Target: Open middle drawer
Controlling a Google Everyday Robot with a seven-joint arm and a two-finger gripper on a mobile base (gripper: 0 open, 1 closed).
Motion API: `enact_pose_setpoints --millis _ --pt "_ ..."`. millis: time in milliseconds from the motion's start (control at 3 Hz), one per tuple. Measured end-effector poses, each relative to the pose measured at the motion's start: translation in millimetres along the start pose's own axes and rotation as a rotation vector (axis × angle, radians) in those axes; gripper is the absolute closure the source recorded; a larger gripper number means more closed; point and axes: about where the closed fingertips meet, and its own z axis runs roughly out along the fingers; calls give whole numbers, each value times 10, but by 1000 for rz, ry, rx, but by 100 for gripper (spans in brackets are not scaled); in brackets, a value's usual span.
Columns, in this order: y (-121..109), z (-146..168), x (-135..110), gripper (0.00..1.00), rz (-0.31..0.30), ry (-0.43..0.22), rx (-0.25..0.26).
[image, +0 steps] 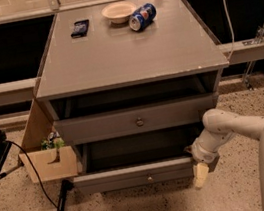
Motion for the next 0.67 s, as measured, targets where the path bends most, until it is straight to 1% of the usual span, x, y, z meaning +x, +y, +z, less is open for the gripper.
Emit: enact_pose_setpoints --millis 333,667 --pt "265 -67 181 0 87 32 -87" --pt "298 -98 178 0 93 36 -91"
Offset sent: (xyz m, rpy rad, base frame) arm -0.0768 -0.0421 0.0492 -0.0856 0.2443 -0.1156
